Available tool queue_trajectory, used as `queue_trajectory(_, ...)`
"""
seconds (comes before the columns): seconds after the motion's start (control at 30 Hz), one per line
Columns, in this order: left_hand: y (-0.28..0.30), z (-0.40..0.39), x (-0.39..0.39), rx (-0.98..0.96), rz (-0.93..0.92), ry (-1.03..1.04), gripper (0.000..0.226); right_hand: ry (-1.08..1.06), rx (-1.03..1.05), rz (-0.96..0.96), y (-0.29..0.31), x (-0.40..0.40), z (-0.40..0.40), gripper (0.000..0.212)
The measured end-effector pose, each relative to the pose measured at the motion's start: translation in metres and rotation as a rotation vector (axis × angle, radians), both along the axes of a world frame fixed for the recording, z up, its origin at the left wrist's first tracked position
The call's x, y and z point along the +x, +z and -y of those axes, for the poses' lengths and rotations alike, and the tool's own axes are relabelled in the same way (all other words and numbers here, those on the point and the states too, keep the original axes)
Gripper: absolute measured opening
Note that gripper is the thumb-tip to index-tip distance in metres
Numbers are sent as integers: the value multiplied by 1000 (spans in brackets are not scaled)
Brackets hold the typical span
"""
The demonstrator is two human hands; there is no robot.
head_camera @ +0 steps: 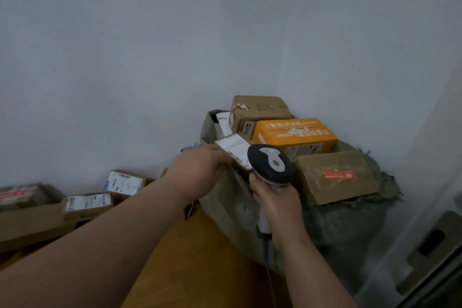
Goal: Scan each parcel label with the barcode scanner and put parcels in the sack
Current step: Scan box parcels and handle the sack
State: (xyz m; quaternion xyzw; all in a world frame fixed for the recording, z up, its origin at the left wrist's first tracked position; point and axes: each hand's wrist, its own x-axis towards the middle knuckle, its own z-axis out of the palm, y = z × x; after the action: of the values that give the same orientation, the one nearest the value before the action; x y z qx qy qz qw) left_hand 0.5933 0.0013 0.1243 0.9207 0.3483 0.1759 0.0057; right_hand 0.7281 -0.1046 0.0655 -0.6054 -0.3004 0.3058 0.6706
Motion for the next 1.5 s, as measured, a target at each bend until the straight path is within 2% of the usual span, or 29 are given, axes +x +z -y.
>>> queue_trajectory(0.1,6,1,-2,-169,176,9,24,-38,84,18,8,-5,1,25)
queue_trajectory(0.2,-9,-1,-11,-387,158,14,21,-8,55,57,17,-11,6,19)
queue_trajectory(0.33,-28,-6,-39,-490,478,120,25,250,-65,152,29,-39,14,9)
queue_trajectory(0.4,-38,-9,-59,-557,616,211,19,345,-136,188,27,-62,11,9)
queue_trajectory(0.57,-62,-21,-142,-661,720,384,17,381,-263,154,10,-129,-13,20)
queue_trajectory(0.73,-85,-33,-251,-762,734,537,10,377,-311,45,-13,-208,-46,21)
queue_trajectory(0.93,-123,-47,-377,-792,729,739,8,470,-343,9,-36,-315,-82,20)
queue_trajectory(1.07,-146,-53,-443,-804,687,847,21,529,-392,-25,-53,-375,-99,23)
queue_trajectory(1.23,-164,-70,-494,-838,683,961,32,614,-453,12,-69,-422,-129,21)
queue_trajectory(1.5,-197,-100,-545,-858,756,1072,33,723,-526,-12,-103,-479,-190,23)
